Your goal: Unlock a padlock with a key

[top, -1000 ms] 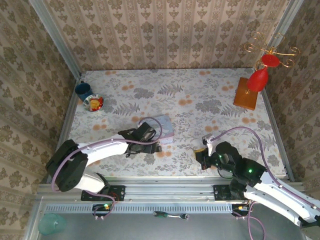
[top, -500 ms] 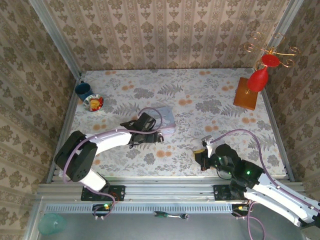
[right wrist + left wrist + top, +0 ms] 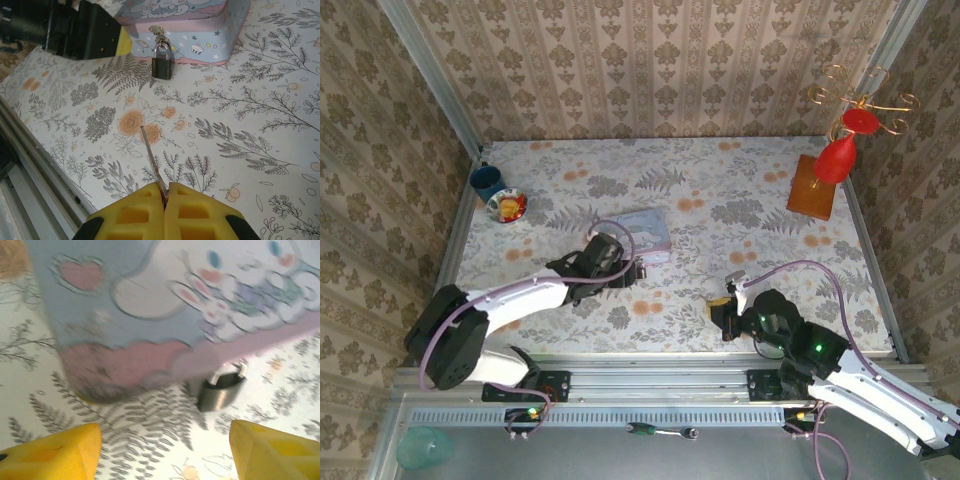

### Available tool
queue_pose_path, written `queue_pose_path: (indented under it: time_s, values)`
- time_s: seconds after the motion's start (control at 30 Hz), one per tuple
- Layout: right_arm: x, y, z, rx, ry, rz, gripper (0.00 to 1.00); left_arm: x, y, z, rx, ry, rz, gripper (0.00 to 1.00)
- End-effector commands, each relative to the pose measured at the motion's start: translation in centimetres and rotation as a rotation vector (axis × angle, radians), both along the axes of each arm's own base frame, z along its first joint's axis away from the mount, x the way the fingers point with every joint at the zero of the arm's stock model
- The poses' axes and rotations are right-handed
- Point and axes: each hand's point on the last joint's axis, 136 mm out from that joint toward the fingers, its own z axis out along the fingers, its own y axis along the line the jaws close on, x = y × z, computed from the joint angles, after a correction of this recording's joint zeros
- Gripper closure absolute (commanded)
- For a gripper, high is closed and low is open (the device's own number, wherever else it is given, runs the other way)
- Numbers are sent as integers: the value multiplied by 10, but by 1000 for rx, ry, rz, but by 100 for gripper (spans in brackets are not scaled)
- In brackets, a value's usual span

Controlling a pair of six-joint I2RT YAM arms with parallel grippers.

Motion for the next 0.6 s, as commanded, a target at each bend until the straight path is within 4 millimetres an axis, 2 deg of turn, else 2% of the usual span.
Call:
queue_pose_path:
  time_s: [0.0, 0.13, 0.3, 0.57]
  values:
    - [5, -2, 1, 1, -27, -21, 100, -2, -14, 8, -88, -81, 22, 31]
    - [5, -3, 1, 2, -26, -21, 100, -6, -29, 11, -121, -114, -3, 31]
    - [4, -3, 1, 3, -26, -22, 100, 0, -44, 7, -122, -130, -28, 31]
    - [4, -4, 2, 9, -32, -25, 100, 20, -49, -5, -97, -130, 0, 31]
